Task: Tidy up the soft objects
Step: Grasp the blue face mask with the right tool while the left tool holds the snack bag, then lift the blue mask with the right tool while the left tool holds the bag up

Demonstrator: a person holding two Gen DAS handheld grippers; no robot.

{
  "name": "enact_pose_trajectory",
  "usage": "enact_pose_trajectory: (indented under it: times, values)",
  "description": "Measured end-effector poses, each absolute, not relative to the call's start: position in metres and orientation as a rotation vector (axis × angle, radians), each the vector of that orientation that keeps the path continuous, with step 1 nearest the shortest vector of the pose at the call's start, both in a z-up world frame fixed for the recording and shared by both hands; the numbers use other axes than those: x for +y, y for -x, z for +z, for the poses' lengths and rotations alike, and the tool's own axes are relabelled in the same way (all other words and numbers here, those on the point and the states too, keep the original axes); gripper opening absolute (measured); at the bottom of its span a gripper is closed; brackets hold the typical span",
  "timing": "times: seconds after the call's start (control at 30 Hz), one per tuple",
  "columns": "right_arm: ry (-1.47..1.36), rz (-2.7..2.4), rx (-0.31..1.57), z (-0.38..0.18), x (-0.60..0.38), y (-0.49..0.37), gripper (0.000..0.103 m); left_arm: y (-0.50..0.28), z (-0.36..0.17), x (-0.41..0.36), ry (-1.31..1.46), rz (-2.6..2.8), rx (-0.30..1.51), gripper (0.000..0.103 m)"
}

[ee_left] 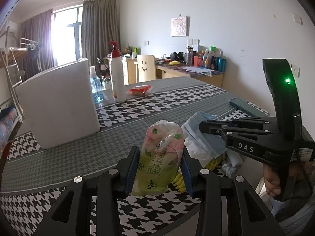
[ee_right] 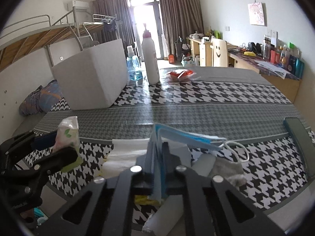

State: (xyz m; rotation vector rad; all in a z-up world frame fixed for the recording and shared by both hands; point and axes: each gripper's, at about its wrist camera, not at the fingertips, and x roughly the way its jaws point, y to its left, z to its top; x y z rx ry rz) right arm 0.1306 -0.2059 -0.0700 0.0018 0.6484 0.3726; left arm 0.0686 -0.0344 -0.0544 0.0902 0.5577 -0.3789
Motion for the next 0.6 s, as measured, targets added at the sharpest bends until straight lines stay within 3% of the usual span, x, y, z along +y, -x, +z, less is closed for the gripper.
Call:
enact_pose_trajectory:
  times: [0.33,0.53,0.6]
  values:
    - [0.012,0.373,0.587,-0.049,-0.206,-0.128,0.007,-0.075,-0.049,-0.033,-0.090,-0.370,0.542,0.043]
    - [-0.018,0.400,0.671,-0.058,-0.211,-0.137,0.007,-0.078,-0.052,-0.033,-0.089,-0.370,0.552,0.043]
    - [-0.024,0.395,0.691,-0.063,-0.211,-0.139,0.013,-0.077,-0.053,-0.033,-0.092,-0.370,0.553,0.043]
